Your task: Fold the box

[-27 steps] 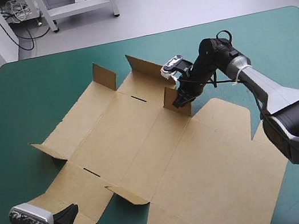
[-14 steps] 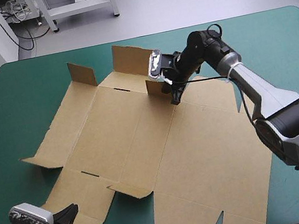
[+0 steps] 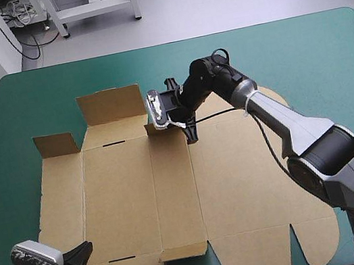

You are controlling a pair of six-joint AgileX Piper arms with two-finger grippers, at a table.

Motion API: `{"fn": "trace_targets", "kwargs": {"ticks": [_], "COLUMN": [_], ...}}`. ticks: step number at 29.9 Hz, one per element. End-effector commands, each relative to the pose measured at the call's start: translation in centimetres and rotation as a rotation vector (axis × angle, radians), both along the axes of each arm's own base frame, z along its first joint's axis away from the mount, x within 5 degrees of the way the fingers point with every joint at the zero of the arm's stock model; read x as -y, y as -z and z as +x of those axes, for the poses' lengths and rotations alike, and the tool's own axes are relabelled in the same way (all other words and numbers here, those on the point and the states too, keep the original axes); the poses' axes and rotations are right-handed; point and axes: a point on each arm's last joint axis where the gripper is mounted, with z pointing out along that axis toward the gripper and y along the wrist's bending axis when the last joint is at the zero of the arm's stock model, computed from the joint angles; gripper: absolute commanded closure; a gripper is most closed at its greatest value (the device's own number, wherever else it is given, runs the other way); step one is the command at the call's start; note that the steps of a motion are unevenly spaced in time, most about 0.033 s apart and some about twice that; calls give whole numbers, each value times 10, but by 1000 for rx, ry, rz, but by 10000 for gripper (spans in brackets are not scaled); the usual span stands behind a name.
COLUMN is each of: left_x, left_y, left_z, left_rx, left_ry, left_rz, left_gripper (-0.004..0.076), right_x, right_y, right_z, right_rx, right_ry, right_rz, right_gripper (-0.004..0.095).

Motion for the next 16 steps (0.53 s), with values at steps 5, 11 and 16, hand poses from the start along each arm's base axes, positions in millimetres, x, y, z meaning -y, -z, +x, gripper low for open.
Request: {"fn": "trace_targets", "kwargs": {"ticks": [5, 11, 16], "left_x": [1, 1, 1], "left_y": [-11, -11, -11], "left_z": [3, 3, 3], "left_rx": [56, 56, 56], "left_ry": [-9, -9, -9], "left_rz": [-48, -48, -48], "left_gripper": [731, 731, 731], "right_x": [-4, -3, -2], "right_y": [-40, -38, -37], "right_z": [-13, -15, -16], "right_rx": [46, 7, -44], "right_ry": [43, 64, 110], "right_rz": [99, 86, 89], "right_gripper": [929, 929, 929]}}
